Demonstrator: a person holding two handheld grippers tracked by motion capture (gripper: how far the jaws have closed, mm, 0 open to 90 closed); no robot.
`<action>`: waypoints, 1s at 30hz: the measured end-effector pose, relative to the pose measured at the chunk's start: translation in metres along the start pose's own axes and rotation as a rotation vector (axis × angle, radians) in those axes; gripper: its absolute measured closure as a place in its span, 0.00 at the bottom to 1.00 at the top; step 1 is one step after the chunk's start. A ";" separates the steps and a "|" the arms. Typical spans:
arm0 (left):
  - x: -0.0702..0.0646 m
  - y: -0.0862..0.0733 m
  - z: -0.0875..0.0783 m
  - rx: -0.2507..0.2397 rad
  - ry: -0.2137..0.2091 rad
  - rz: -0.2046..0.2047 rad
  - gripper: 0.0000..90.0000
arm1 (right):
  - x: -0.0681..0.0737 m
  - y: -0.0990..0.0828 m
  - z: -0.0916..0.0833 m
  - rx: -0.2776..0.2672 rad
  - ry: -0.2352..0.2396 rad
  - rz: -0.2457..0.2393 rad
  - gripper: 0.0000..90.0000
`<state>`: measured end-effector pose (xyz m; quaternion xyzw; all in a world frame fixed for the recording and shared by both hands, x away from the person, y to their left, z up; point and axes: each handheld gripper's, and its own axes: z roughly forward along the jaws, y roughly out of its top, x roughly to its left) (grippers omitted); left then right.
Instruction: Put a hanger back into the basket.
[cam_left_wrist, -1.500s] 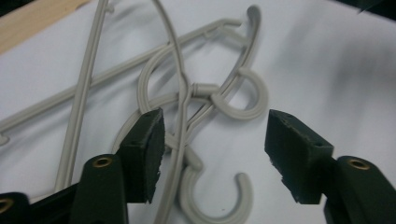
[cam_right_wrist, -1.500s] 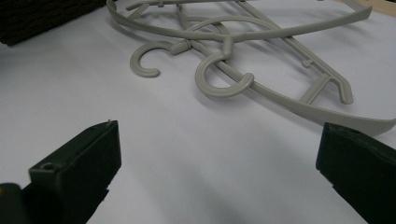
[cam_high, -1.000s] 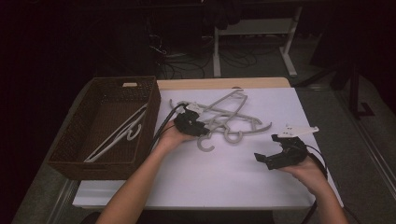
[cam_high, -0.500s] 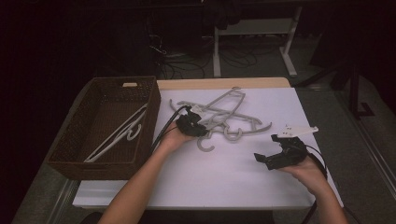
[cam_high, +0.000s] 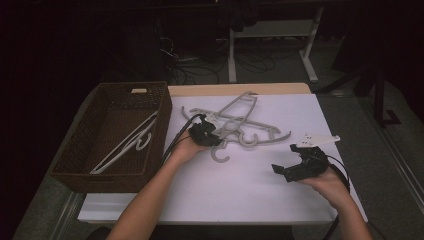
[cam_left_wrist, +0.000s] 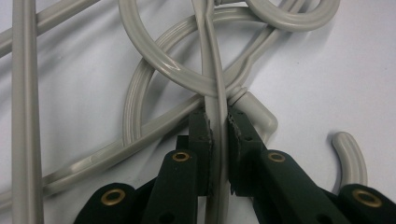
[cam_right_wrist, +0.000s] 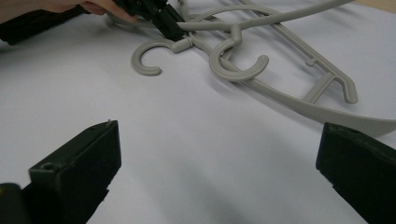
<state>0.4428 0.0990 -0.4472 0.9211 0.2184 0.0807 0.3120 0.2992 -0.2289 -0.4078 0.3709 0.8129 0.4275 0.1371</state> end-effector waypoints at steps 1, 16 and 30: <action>-0.001 0.000 0.000 0.005 0.005 0.009 0.91 | 0.000 0.000 0.000 0.000 0.000 0.000 0.00; -0.014 0.027 -0.046 -0.050 -0.012 -0.042 0.92 | -0.001 0.000 -0.002 -0.006 -0.002 0.006 0.00; -0.020 0.060 -0.163 -0.160 -0.039 -0.034 0.92 | -0.001 0.000 -0.003 -0.011 -0.004 0.005 0.00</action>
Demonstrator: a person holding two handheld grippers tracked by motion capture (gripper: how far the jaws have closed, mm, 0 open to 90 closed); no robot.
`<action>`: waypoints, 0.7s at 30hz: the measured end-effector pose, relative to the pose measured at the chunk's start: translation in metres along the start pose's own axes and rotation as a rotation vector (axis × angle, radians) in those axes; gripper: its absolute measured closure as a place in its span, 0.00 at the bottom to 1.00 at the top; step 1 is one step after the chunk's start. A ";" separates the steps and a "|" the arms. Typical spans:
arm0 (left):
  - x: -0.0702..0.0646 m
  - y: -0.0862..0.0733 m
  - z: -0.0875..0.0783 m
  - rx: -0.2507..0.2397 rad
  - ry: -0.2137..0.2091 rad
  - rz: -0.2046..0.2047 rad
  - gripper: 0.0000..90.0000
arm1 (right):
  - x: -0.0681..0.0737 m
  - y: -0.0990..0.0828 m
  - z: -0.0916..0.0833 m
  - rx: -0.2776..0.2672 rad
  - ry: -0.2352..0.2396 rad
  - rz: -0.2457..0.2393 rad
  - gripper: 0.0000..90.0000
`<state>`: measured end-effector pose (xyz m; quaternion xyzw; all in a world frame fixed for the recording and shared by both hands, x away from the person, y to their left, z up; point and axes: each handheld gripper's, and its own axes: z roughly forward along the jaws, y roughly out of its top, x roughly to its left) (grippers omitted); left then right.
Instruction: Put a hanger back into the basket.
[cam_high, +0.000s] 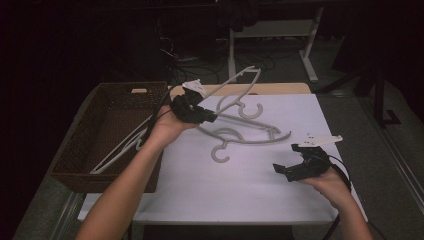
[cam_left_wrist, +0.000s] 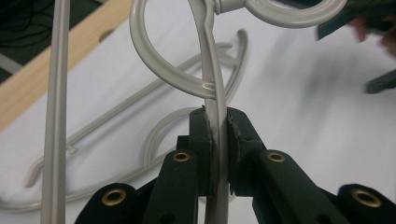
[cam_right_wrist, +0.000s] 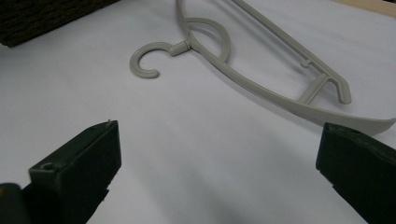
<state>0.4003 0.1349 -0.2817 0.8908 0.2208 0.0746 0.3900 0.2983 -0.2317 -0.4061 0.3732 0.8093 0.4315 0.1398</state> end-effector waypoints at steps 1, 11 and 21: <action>0.001 -0.001 -0.009 -0.004 -0.002 0.002 0.92 | 0.000 0.000 0.000 0.001 0.001 0.002 0.00; 0.021 -0.044 -0.080 -0.014 0.012 -0.015 0.92 | 0.001 0.001 0.002 0.006 -0.001 -0.005 0.00; 0.048 -0.103 -0.139 -0.038 0.066 -0.099 0.92 | 0.000 0.001 0.003 0.014 -0.006 0.002 0.00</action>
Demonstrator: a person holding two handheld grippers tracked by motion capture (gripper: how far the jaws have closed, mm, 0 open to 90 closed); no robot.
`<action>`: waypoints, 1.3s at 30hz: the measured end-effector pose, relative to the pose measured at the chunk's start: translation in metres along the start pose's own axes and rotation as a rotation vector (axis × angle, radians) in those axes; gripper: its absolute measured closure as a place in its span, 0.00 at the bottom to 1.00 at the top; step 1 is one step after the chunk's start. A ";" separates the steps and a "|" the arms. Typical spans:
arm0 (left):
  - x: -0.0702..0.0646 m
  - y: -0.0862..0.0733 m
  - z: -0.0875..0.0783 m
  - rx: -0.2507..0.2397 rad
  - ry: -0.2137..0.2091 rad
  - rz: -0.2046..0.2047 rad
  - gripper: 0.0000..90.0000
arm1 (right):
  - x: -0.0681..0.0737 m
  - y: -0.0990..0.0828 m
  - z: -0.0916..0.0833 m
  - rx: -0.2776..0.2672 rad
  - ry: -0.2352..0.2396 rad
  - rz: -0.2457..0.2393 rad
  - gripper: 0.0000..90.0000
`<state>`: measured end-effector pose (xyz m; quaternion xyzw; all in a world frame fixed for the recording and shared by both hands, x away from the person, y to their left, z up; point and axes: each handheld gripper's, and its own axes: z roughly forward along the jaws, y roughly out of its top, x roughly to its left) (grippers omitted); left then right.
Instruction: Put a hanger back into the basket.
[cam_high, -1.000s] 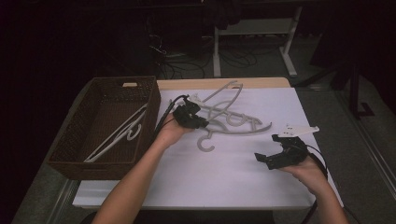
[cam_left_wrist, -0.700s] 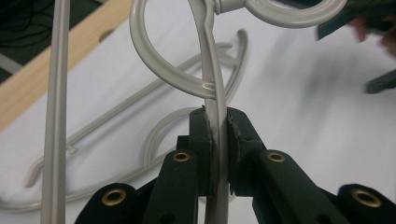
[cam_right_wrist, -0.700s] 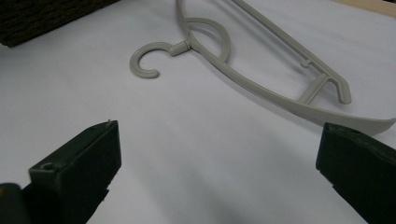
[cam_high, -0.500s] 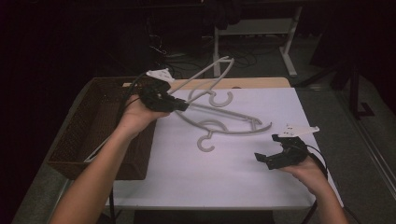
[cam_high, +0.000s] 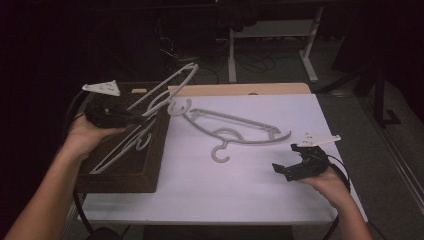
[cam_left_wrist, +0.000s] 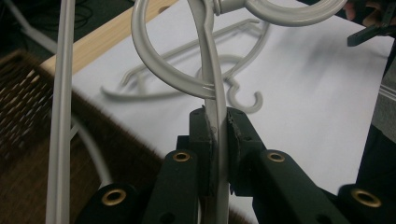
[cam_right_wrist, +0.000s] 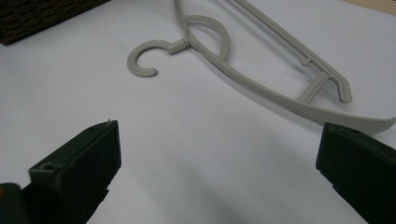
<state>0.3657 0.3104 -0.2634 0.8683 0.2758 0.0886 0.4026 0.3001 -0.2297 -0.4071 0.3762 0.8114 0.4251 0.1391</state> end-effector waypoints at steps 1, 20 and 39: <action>0.003 -0.006 -0.004 -0.002 0.005 -0.008 0.92 | 0.000 0.000 0.000 0.000 0.000 0.000 0.00; 0.056 -0.097 -0.018 0.032 0.036 -0.191 0.91 | -0.001 0.000 0.002 0.009 -0.004 0.003 0.00; 0.045 -0.084 -0.009 -0.026 0.062 -0.189 0.47 | 0.000 0.000 0.001 0.002 -0.004 0.005 0.00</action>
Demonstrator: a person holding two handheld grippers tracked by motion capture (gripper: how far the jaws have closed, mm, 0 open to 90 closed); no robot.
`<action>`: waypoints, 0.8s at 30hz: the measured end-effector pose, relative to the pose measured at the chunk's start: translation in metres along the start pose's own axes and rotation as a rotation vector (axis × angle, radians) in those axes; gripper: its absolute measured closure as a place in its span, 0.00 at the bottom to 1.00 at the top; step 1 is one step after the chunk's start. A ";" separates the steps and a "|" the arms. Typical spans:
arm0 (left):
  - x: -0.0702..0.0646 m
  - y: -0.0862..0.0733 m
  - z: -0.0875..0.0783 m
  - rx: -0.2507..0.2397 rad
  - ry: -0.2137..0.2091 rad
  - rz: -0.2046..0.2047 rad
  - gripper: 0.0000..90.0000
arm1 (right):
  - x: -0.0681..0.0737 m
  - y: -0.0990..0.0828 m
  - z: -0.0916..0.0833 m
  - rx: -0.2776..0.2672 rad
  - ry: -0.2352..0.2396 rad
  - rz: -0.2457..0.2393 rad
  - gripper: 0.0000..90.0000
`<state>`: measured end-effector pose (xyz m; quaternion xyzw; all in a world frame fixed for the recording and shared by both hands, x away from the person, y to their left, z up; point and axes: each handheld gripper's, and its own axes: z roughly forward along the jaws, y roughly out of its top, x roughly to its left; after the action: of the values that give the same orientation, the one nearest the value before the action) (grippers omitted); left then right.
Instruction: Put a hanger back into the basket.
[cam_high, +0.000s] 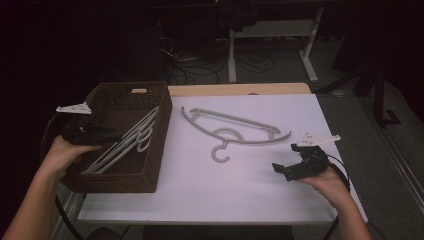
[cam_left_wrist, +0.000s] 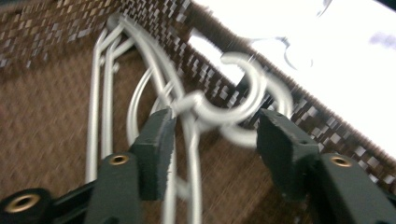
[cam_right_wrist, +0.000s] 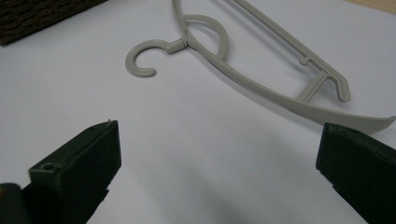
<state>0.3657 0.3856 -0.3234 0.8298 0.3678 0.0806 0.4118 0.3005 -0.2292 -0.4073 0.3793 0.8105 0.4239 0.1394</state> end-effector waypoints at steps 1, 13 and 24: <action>-0.005 0.004 0.002 -0.009 -0.006 0.005 0.45 | 0.000 0.000 0.000 0.001 0.000 0.000 0.00; -0.066 0.059 0.043 -0.076 -0.114 0.115 0.31 | 0.000 0.000 0.000 -0.003 0.003 -0.001 0.00; -0.127 0.084 0.100 -0.113 -0.221 0.195 0.23 | 0.000 0.002 0.001 -0.003 0.008 -0.009 0.00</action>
<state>0.3643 0.2042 -0.3045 0.8410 0.2327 0.0489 0.4859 0.3020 -0.2273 -0.4062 0.3736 0.8122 0.4261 0.1385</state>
